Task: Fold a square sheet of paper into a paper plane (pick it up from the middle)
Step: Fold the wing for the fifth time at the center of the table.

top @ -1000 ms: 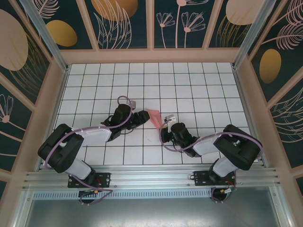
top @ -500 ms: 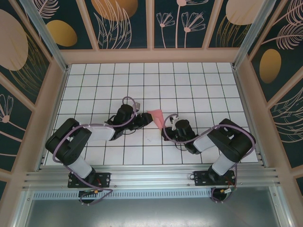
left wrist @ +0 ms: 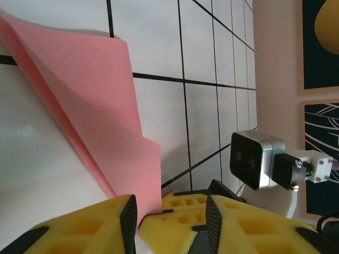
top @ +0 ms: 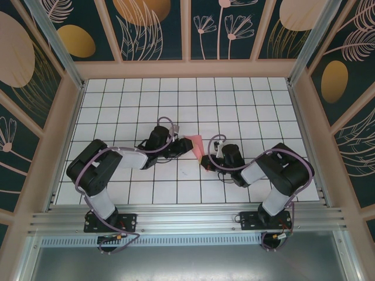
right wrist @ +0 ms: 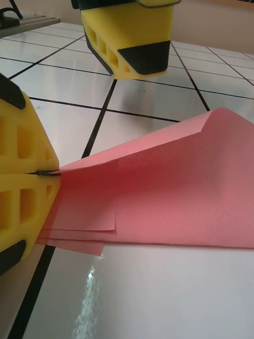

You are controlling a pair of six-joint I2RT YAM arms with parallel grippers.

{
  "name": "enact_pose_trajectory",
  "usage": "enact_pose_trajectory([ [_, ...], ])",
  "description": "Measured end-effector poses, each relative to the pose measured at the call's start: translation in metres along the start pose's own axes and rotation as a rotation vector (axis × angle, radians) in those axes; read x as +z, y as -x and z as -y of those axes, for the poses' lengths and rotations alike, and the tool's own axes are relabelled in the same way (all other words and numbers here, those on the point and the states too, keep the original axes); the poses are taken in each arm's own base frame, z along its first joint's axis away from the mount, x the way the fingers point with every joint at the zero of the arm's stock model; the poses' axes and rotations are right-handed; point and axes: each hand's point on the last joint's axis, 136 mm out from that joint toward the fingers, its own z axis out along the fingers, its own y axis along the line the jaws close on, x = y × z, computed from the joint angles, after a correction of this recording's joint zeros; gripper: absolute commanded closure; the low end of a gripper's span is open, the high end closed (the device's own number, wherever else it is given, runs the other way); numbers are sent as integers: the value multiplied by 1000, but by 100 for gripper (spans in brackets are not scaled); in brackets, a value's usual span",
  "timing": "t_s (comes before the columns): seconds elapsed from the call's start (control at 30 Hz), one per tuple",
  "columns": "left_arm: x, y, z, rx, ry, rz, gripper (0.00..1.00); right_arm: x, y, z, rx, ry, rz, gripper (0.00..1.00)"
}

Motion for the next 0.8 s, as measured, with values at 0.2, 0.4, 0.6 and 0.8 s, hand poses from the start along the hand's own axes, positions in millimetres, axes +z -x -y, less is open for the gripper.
enact_pose_trajectory([
  [0.2,16,7,4,5,-21,-16,60,1,1,1,24,-2,-9,100],
  [0.4,29,8,-2,3,-25,-30,59,1,1,0,34,1,-18,100],
  [0.6,38,7,-13,-6,-8,-39,59,2,1,0,39,-8,-30,94],
  [0.8,43,7,-17,-2,-2,-43,60,0,5,-5,27,-34,-46,78],
])
